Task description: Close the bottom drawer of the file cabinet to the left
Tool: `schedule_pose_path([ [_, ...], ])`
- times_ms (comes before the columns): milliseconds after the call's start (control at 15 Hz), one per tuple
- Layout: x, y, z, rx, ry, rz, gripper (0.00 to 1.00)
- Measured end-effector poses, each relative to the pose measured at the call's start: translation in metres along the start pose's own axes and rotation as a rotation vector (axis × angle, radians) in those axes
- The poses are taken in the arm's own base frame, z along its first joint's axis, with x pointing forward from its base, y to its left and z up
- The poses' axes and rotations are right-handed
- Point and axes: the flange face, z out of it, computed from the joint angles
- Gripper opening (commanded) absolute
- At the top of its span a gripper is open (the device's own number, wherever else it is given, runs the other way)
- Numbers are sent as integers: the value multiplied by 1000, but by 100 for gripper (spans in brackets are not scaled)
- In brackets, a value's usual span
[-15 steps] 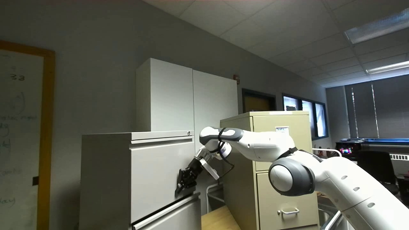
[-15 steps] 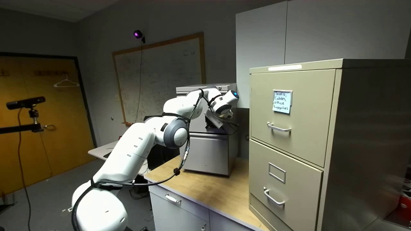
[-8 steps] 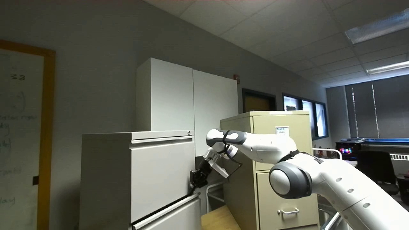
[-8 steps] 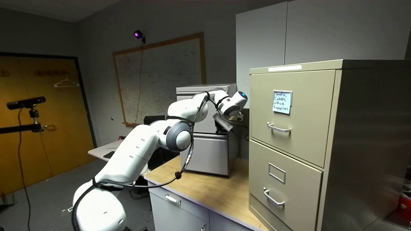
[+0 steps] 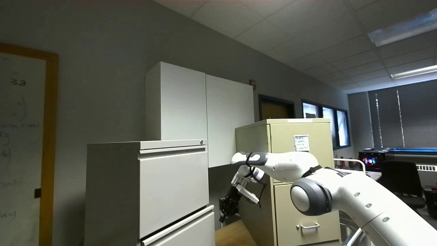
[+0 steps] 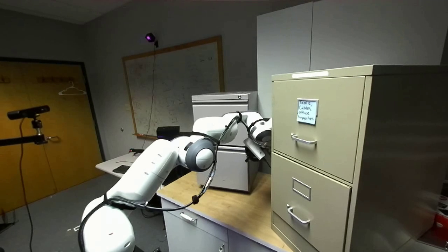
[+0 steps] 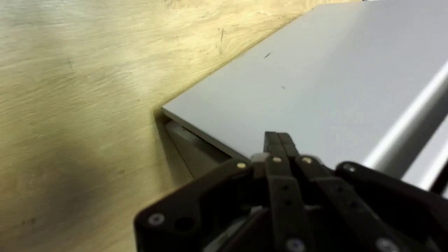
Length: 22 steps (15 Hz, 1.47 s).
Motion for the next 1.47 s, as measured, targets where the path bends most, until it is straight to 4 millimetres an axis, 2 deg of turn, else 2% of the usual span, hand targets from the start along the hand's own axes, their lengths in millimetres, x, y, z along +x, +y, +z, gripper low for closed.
schedule_pose_path([
  [200, -5, -1, 32, 15, -65, 10, 0],
  [467, -8, -25, 54, 50, -115, -16, 0],
  [800, -4, -60, 49, 179, -65, -40, 0],
  [1133, -3, -68, 49, 238, -54, -55, 0],
  [1467, -1, -89, 51, 268, -51, -90, 0],
])
